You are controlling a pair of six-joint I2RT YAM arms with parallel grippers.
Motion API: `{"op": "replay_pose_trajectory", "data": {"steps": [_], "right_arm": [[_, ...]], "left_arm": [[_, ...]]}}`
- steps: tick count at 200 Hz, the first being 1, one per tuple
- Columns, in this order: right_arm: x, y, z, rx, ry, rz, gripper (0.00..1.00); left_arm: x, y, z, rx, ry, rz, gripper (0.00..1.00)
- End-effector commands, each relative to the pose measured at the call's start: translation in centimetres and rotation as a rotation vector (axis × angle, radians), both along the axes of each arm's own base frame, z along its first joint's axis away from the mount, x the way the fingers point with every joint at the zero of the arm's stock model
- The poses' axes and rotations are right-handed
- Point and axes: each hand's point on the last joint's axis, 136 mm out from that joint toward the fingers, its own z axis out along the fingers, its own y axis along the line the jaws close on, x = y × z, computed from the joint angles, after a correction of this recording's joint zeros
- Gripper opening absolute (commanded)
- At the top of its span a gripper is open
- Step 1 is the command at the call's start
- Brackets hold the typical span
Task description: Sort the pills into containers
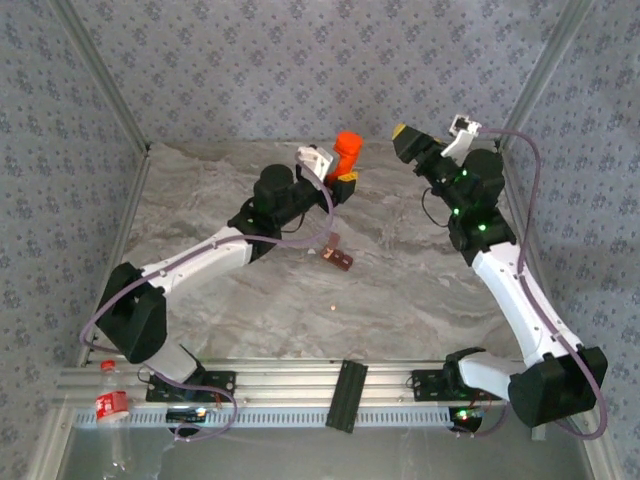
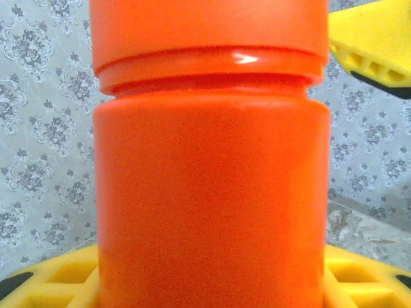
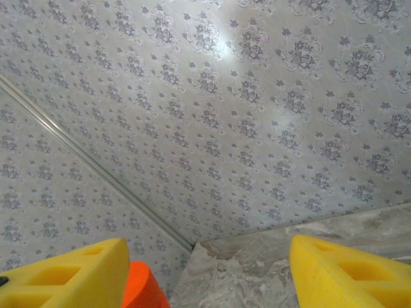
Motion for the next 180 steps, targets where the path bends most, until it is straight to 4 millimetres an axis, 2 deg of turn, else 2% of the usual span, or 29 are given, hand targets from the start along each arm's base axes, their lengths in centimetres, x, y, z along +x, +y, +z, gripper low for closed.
{"op": "replay_pose_trajectory", "data": {"steps": [1,39,76,125,154,180], "right_arm": [[-1.3,1.2,1.5,-0.024,0.061,0.117,0.68],[-1.2,4.1,2.0,-0.069,0.120,0.282,0.69],[-1.5,7.3,1.9,-0.101,0.136,0.378,0.69],[-2.2,10.1,-0.7,-0.146,0.183,0.427,0.65],[-2.6,10.8,-3.0,-0.158,0.231,0.440,0.59],[-2.7,10.9,-3.8,-0.163,0.245,0.436,0.56]], "left_arm": [[-2.5,0.5,4.7,-0.121,-0.086,-0.151,0.00],[-4.0,-0.2,4.5,-0.106,-0.062,-0.284,0.00],[-4.2,-0.3,4.4,-0.108,-0.051,-0.301,0.00],[-3.8,0.1,4.9,-0.142,-0.055,-0.274,0.00],[-3.3,0.6,5.4,-0.169,-0.061,-0.246,0.00],[-3.1,0.9,5.7,-0.186,-0.066,-0.232,0.00]]}}
